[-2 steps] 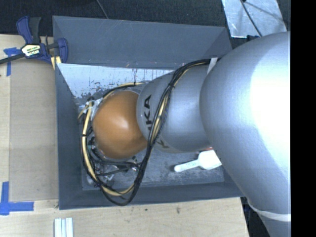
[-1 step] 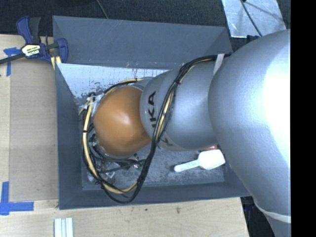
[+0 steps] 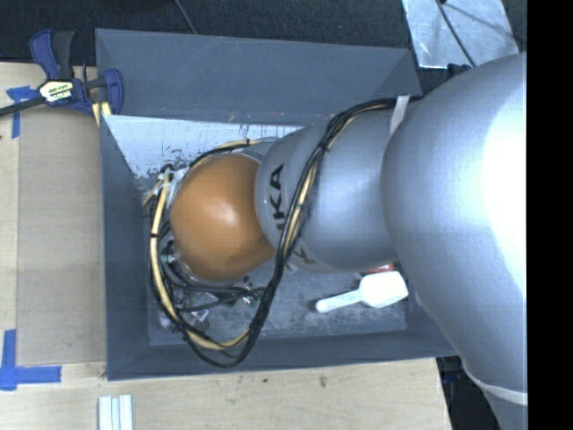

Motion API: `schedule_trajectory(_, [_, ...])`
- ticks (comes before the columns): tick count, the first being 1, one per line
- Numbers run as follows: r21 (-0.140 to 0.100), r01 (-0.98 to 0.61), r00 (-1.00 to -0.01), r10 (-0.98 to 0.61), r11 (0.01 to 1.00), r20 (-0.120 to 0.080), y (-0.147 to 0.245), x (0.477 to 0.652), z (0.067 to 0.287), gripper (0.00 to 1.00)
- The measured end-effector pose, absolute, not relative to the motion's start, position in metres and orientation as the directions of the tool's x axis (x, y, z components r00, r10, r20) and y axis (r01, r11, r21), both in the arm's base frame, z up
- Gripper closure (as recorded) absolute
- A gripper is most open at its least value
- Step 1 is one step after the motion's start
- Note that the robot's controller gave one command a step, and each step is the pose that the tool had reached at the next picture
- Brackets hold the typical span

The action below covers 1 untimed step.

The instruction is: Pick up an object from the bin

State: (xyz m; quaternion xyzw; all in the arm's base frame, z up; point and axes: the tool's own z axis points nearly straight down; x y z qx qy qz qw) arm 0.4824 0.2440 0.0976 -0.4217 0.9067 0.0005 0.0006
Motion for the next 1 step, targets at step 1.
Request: schedule_trajectory(1, [0.003, -0.765, -0.644, -0.765, 0.644, 0.004, 0.2433, 0.4807, 0.0997, 1.00])
